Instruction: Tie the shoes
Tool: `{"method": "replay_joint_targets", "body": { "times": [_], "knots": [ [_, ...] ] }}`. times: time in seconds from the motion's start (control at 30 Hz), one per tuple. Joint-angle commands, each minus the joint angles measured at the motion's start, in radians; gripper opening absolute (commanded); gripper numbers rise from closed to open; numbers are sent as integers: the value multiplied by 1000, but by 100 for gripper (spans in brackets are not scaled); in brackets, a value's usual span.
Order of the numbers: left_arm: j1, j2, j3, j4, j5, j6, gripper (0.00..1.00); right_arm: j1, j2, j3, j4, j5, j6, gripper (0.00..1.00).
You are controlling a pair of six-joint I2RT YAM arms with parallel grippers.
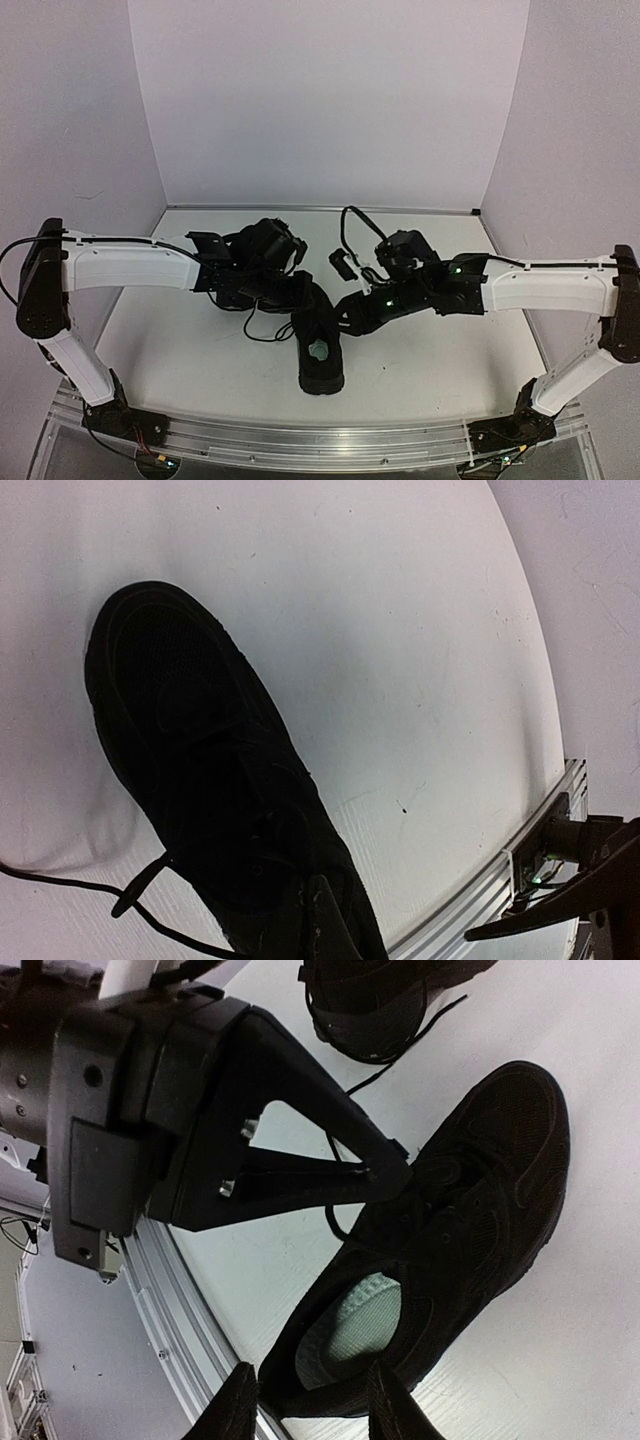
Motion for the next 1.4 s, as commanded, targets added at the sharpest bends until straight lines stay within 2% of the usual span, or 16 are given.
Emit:
{"method": "replay_joint_targets", "body": {
  "times": [0.0,0.8,1.23,1.37],
  "knots": [
    [2,16,6,11,48,-31,0,38,68,37,51,41,9,33],
    [5,-36,-31,46,85,-74,0,59,217,102,118,125,54,25],
    [14,-52,-67,119,132,-108,0,62,222,98,119,133,63,27],
    [14,-63,-71,130,132,-110,0,66,226,106,120,139,63,22]
  ]
}}
